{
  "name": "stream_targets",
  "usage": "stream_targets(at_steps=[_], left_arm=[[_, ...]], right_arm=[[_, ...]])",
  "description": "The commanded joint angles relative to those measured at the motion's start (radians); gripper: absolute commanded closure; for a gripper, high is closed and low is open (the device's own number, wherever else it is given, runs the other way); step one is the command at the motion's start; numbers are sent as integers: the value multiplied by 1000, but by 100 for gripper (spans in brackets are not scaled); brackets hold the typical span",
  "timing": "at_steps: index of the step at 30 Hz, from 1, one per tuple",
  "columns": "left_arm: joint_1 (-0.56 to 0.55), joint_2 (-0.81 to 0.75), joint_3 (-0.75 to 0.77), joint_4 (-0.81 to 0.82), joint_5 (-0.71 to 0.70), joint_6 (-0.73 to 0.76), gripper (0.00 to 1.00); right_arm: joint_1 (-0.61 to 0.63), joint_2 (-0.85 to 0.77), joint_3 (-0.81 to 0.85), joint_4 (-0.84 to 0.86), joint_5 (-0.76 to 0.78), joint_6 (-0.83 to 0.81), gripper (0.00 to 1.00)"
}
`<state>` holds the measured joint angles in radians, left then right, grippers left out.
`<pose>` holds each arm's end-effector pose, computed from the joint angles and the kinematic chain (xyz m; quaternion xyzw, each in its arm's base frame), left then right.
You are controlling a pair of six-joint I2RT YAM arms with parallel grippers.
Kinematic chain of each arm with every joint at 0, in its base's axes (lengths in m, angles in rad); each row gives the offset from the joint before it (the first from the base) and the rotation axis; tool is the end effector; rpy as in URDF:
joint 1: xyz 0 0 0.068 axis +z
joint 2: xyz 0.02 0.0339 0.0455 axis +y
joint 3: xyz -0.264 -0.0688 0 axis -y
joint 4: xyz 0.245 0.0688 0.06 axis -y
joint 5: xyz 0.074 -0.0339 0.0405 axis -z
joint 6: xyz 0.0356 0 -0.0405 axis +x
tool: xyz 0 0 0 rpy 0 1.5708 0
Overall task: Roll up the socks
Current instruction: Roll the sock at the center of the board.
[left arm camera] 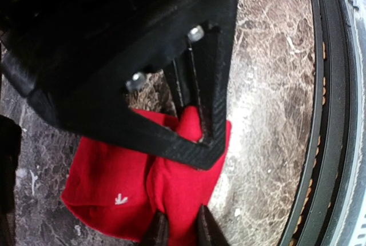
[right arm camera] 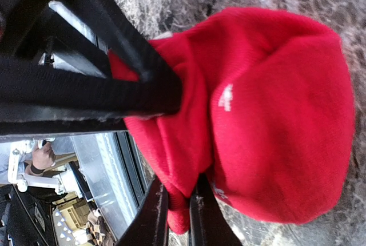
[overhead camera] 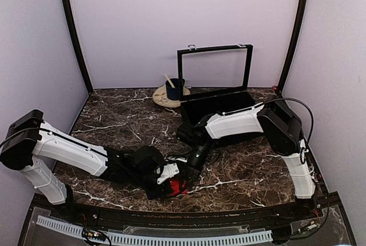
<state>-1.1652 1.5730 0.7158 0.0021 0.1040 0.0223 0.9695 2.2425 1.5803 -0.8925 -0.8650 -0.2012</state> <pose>0.1142 -0.2754 0.1490 0.5384 0.7651 -0.2301 0.2679 0.2130 0.3583 0.1197 0.5044 -0.7549 -0.3913 0.1503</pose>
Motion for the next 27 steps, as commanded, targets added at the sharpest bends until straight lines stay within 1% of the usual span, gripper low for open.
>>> stream_targets(at_steps=[1,3,4,6,8,12,16,20,27], left_arm=[[-4,14,16,-39,34,2,91],[-5,18,17,-42,48,1,98],[-4,19,17,-43,51,0,100],[-4,22,17,-43,55,-3,100],[-4,21,17,-44,66,-9,100],[-4,21,7,-44,68,-23,100],[-4,23,1,-41,67,-43,100],[0,28,-4,-32,70,-69,100],[33,36,-3,-28,121,-117,100]], right_arm=[[-11,14,20,-6,-30,-10,100],[-13,15,23,-5,-31,-8,100],[-15,15,23,-4,-29,-7,100],[-17,16,18,1,-26,-4,100],[-19,11,7,10,-30,-1,95],[-29,-5,-28,48,-40,17,80],[-43,-31,-75,97,-46,45,72],[-65,-75,-135,160,-47,84,68],[-112,-171,-247,317,-57,173,67]])
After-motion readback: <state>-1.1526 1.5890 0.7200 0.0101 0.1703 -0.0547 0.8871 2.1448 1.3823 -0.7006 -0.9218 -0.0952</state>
